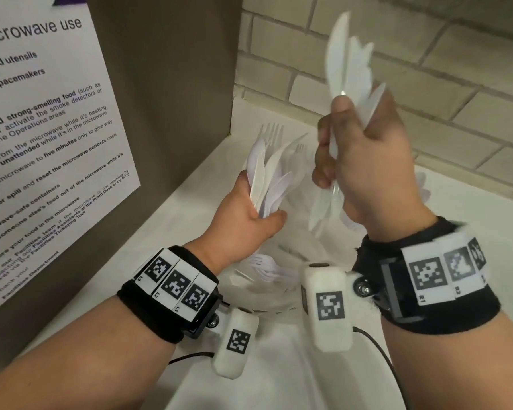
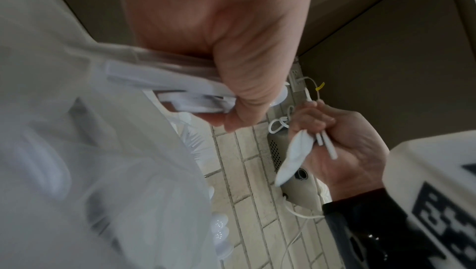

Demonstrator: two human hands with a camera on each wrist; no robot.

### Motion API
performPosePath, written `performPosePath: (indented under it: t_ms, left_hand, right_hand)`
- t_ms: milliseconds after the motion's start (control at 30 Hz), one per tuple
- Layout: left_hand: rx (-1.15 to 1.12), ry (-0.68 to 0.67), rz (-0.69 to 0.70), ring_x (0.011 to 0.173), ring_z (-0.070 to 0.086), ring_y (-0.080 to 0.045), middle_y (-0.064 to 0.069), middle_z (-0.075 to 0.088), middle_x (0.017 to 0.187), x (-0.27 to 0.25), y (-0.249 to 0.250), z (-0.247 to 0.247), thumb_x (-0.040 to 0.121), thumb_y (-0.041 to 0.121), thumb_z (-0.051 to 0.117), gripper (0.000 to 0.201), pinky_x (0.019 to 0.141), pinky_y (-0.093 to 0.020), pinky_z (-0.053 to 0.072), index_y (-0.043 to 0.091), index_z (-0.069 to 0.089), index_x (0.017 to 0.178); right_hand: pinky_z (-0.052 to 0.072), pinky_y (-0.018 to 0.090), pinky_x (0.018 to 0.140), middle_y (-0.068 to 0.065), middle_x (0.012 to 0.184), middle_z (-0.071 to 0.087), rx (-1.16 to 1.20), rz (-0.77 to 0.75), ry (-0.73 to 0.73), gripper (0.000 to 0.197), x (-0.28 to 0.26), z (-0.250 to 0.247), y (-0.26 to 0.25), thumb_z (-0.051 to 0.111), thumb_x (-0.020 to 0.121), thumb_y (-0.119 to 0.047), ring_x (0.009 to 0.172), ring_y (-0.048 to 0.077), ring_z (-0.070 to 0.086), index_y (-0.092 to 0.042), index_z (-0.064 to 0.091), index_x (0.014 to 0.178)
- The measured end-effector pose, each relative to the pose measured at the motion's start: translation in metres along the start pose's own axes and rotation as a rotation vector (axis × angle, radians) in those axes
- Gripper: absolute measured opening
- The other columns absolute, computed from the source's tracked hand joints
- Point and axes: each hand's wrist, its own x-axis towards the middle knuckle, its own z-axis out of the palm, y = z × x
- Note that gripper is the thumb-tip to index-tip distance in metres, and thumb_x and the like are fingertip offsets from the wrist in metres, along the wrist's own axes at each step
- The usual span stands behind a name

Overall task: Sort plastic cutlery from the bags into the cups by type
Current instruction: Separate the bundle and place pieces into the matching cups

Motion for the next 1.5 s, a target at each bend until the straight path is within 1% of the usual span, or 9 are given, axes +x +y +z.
performPosePath:
  t_ms: [233,333,500,667,900,1000,1167,1333,1500]
  left_hand:
    - [0.115,0.076,0.067,0.075,0.059,-0.001,0.01,0.057,0.089,0.004,0.003,0.0,0.082,0.017,0.069,0.052,0.054,-0.006,0.043,0.017,0.036,0.123]
    - [0.047,0.09,0.069,0.082,0.059,0.005,0.013,0.059,0.095,0.003,0.002,0.001,0.08,0.015,0.072,0.053,0.062,-0.004,0.043,0.024,0.036,0.118]
    - [-0.007,0.09,0.078,0.095,0.063,-0.009,0.002,0.062,0.11,0.0,-0.002,0.001,0.08,0.015,0.073,0.058,0.077,-0.024,0.053,0.028,0.035,0.122]
    - [-0.041,0.063,0.096,0.093,0.064,-0.007,0.002,0.063,0.107,0.0,-0.001,0.001,0.08,0.015,0.074,0.059,0.075,-0.02,0.053,0.032,0.033,0.12]
    - [-0.253,-0.155,0.077,0.065,0.056,-0.009,0.0,0.057,0.081,-0.002,-0.007,-0.003,0.087,-0.001,0.063,0.048,0.064,-0.024,0.051,0.012,0.038,0.126]
    - [-0.371,-0.256,0.022,0.065,0.053,-0.017,-0.002,0.056,0.079,-0.004,-0.008,-0.007,0.085,0.003,0.062,0.034,0.063,-0.027,0.048,0.003,0.044,0.113]
    - [-0.534,-0.384,-0.034,0.06,0.049,-0.021,-0.01,0.051,0.079,-0.005,-0.009,-0.012,0.074,0.008,0.062,0.013,0.06,-0.03,0.044,0.007,0.061,0.087]
    - [-0.741,-0.44,-0.124,0.058,0.055,-0.021,-0.005,0.059,0.076,-0.005,-0.008,-0.014,0.065,0.004,0.058,0.04,0.057,-0.031,0.049,0.012,0.066,0.104]
    - [-0.606,-0.401,-0.168,0.054,0.054,-0.021,-0.005,0.064,0.076,-0.005,-0.004,-0.014,0.065,0.003,0.055,0.036,0.051,-0.029,0.046,0.008,0.062,0.1]
  right_hand:
    - [0.051,0.031,0.059,-0.008,0.061,0.058,-0.476,0.001,-0.073,0.041,-0.011,0.013,0.025,0.087,0.061,-0.043,0.057,0.011,0.059,-0.018,0.064,0.083]
    - [0.05,0.029,0.06,-0.009,0.057,0.056,-0.553,-0.037,-0.069,0.023,-0.01,0.021,0.027,0.081,0.071,-0.029,0.056,0.011,0.058,-0.016,0.062,0.073]
    - [0.037,0.013,0.049,-0.01,0.053,0.049,-0.475,-0.073,-0.033,0.027,-0.007,0.018,0.024,0.069,0.084,-0.024,0.045,0.0,0.048,-0.021,0.05,0.066]
    - [0.045,0.022,0.055,-0.003,0.067,0.062,-0.534,-0.075,-0.116,0.015,-0.015,0.021,0.026,0.069,0.084,-0.024,0.061,0.007,0.06,-0.014,0.059,0.08]
    - [0.042,0.025,0.052,0.017,0.077,0.069,0.024,-0.252,0.219,0.006,-0.002,-0.006,-0.012,0.05,0.094,-0.019,0.051,0.008,0.059,-0.016,0.045,0.093]
    - [0.039,0.026,0.049,0.002,0.064,0.065,0.03,-0.335,0.323,0.013,0.008,-0.025,-0.025,0.047,0.097,-0.017,0.046,0.013,0.051,-0.004,0.045,0.099]
    - [0.039,0.025,0.049,-0.006,0.052,0.057,-0.139,-0.17,0.267,0.024,0.013,-0.037,-0.014,0.05,0.097,-0.023,0.046,0.011,0.048,-0.003,0.059,0.106]
    - [0.051,0.033,0.046,0.001,0.059,0.049,-0.106,0.08,0.092,0.012,0.004,-0.027,0.013,0.044,0.101,-0.024,0.041,0.019,0.047,-0.017,0.054,0.101]
    - [0.038,0.026,0.043,0.0,0.068,0.053,-0.014,0.171,0.023,0.017,-0.004,-0.015,0.029,0.068,0.088,-0.03,0.044,0.013,0.044,-0.022,0.055,0.096]
